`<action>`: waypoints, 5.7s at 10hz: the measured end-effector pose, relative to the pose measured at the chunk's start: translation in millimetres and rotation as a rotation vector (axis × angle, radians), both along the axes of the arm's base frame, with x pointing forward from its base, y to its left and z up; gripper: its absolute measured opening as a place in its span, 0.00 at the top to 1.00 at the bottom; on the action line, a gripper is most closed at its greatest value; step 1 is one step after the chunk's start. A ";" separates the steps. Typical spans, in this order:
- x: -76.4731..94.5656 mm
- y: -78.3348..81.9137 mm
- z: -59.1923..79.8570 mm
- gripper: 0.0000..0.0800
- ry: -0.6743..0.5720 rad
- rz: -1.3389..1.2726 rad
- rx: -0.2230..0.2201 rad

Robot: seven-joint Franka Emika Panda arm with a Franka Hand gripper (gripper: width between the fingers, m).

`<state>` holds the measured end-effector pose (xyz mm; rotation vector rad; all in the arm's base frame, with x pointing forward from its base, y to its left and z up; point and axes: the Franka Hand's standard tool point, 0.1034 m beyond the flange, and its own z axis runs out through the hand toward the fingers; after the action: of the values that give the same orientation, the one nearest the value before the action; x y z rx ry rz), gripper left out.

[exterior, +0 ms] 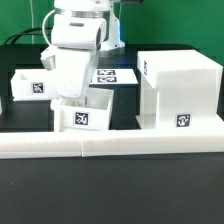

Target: Assemble drawer

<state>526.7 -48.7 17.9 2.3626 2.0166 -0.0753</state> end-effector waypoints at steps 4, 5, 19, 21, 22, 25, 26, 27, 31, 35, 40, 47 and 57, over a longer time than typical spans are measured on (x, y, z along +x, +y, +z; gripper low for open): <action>3.4 15.2 0.4 0.95 0.007 -0.011 0.009; 3.0 14.3 0.2 0.95 0.007 -0.013 0.009; 3.0 20.3 -2.7 0.95 0.004 -0.015 0.012; 3.0 20.3 -3.0 0.95 -0.002 -0.018 0.012; 3.3 21.1 -2.9 0.95 -0.003 -0.012 0.013; 4.2 12.1 -3.1 0.95 -0.027 -0.016 0.014; 3.1 13.6 -3.7 0.95 -0.023 -0.031 0.013; 3.2 17.8 -3.8 0.95 -0.023 -0.039 0.009; 3.0 16.7 -4.0 0.95 -0.023 -0.054 0.007; 2.8 16.5 -4.1 0.95 -0.023 -0.068 0.006; -1.0 17.3 -6.2 0.95 -0.013 -0.012 0.001; 3.0 19.6 -6.6 0.95 0.018 0.025 -0.005; 24.5 20.5 10.5 0.95 0.080 0.071 -0.006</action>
Offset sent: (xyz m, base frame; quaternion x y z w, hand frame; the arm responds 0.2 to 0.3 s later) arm 0.0000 0.0000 0.0000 0.0000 0.0000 0.0000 1.0000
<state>551.2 -28.2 28.4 2.3179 2.1305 -0.1764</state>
